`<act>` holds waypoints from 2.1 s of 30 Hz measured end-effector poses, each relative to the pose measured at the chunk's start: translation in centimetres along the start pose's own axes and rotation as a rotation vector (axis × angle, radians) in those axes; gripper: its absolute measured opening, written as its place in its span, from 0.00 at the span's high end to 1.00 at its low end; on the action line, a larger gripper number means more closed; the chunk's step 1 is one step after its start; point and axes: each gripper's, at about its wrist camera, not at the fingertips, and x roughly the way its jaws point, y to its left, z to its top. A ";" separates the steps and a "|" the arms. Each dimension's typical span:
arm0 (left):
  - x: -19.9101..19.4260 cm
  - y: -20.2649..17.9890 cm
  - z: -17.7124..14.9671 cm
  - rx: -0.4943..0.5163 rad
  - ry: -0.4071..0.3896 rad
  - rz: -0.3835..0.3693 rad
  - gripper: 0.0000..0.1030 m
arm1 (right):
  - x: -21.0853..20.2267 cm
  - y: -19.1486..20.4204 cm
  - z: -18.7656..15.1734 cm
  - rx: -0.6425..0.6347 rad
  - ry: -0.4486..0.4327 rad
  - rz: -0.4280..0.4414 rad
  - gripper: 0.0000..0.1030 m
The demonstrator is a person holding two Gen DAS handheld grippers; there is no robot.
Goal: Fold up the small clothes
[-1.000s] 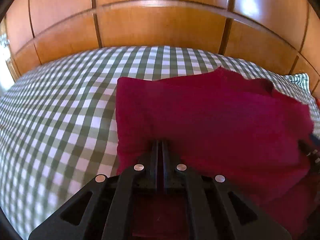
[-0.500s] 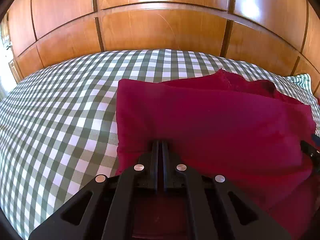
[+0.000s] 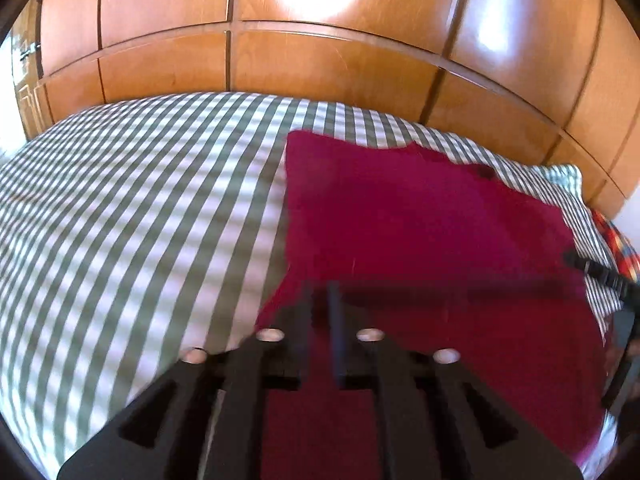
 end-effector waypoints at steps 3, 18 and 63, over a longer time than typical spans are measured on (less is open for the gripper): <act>-2.6 0.9 -2.6 0.016 -0.015 0.005 0.43 | -2.2 -2.4 -2.5 0.047 0.026 0.006 0.03; -8.7 2.9 -13.7 0.061 0.172 -0.100 0.43 | -11.8 -5.6 -19.6 0.097 0.342 0.252 0.30; -6.9 7.6 -5.7 -0.141 0.038 -0.294 0.41 | -9.6 -10.2 -12.8 0.307 0.151 0.271 0.17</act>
